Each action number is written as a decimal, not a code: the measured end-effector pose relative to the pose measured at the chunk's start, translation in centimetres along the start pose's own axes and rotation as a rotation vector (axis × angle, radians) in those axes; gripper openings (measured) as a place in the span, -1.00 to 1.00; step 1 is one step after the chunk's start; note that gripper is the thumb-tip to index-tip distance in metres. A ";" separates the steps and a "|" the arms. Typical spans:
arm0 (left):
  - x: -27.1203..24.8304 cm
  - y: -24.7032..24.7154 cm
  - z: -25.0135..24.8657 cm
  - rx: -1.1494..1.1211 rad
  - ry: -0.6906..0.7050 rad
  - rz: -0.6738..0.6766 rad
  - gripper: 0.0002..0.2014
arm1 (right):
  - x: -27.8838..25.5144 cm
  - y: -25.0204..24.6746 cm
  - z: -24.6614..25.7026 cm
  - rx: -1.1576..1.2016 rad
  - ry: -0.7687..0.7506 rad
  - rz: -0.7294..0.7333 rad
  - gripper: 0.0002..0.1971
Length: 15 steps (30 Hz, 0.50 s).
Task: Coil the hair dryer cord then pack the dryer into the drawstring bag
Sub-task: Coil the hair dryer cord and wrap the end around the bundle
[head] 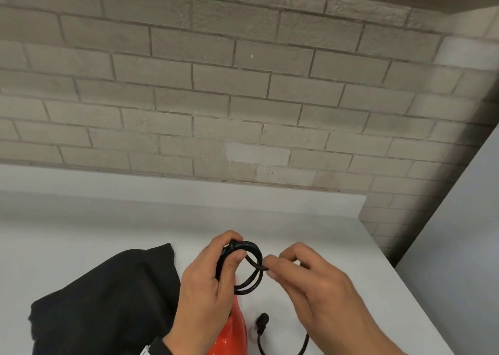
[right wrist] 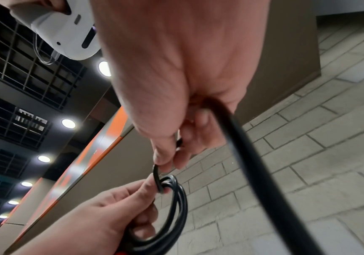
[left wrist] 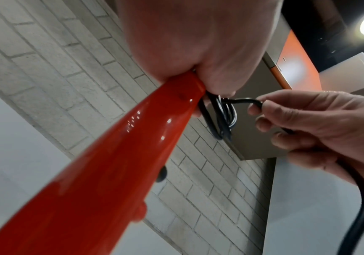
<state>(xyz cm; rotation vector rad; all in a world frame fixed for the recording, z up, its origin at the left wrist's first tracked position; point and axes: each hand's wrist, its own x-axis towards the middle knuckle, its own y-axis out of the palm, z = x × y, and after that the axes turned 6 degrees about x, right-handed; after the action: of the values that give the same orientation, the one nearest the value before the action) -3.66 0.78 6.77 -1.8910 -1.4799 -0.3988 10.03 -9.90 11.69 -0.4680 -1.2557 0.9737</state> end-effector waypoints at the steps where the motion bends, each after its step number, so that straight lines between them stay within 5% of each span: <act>1: 0.0 0.1 0.1 -0.003 0.008 0.005 -0.88 | 0.3 -0.4 0.0 0.010 0.001 -0.018 -0.88; 15: -0.6 0.7 0.4 -0.033 0.011 0.081 -0.62 | 2.9 -0.2 0.3 0.396 0.051 -0.034 -0.89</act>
<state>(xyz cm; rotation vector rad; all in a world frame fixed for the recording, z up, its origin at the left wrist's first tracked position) -3.24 0.51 5.87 -1.9652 -1.3921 -0.3975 9.84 -7.67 13.63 -0.1596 -0.9898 1.1417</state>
